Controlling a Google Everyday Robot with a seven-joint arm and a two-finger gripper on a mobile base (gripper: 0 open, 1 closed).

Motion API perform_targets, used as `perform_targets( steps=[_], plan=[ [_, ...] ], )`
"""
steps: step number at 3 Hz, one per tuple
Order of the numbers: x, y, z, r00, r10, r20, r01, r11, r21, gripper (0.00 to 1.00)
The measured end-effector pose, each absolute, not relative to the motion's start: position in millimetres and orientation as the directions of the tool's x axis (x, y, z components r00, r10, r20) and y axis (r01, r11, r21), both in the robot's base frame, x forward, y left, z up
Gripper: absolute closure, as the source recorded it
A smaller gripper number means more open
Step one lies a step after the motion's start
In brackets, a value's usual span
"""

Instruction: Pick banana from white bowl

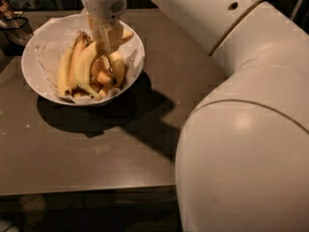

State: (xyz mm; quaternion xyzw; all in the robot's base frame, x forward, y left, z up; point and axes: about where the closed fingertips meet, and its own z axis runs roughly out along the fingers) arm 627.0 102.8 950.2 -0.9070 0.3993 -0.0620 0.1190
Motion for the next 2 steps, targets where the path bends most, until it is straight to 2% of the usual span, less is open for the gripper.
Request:
perform_targets(
  steps=[2],
  plan=[
    [628.1, 104.9, 968.0, 0.703, -0.711, -0.036, -0.688, -0.666, -0.287, 1.0]
  ],
)
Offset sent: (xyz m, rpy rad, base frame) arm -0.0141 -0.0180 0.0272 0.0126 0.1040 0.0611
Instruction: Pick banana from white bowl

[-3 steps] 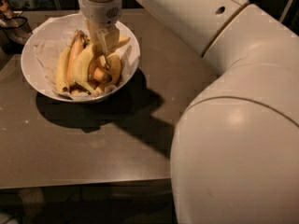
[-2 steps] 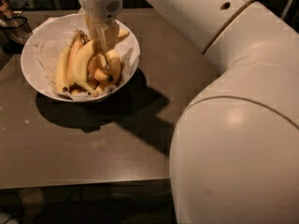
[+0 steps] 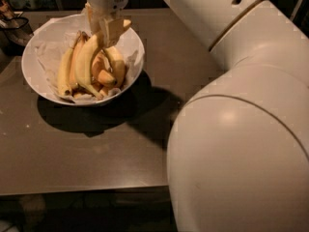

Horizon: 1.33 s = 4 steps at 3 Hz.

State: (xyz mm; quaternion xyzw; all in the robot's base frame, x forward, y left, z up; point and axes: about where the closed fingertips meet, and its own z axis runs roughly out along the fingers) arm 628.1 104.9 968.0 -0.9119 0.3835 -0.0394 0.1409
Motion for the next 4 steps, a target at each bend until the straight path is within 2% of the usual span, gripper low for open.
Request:
perform_targets(
  steps=[4],
  plan=[
    [632.2, 108.6, 1000.5, 0.765, -0.627, -0.147, -0.627, -0.674, -0.39, 1.0]
  ],
)
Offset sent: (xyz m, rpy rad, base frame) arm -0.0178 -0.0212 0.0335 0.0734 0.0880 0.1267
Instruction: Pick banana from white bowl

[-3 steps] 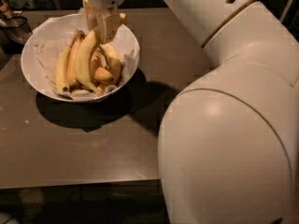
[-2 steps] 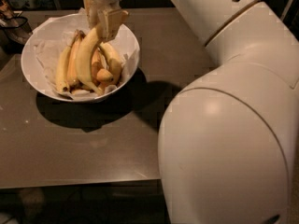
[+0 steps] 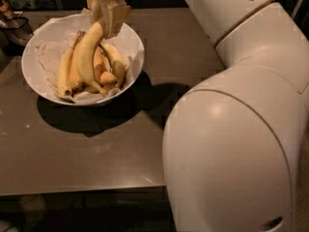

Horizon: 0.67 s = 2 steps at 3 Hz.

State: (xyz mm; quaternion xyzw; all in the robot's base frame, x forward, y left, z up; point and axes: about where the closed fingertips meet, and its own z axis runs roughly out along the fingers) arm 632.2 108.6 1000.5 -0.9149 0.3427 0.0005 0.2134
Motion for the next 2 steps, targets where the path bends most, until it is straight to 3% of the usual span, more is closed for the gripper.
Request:
perform_targets(
  steps=[2],
  plan=[
    [612.2, 112.4, 1037.4, 0.797, -0.578, -0.175, -0.586, -0.672, -0.453, 1.0]
  ],
)
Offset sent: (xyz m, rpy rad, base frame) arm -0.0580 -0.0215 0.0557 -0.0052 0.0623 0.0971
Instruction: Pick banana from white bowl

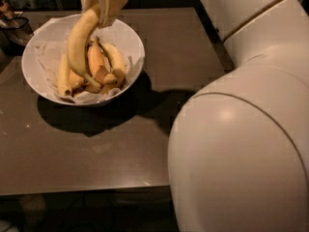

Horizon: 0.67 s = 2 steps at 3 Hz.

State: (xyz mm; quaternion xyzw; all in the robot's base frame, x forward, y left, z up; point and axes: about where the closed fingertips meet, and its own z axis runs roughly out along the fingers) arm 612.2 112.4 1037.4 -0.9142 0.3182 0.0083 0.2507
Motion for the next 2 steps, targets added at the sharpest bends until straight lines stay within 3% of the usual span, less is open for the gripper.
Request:
perform_targets(
  steps=[2],
  plan=[
    [588.7, 128.9, 1060.3, 0.809, -0.544, -0.223, -0.578, -0.663, -0.477, 1.0]
  ],
)
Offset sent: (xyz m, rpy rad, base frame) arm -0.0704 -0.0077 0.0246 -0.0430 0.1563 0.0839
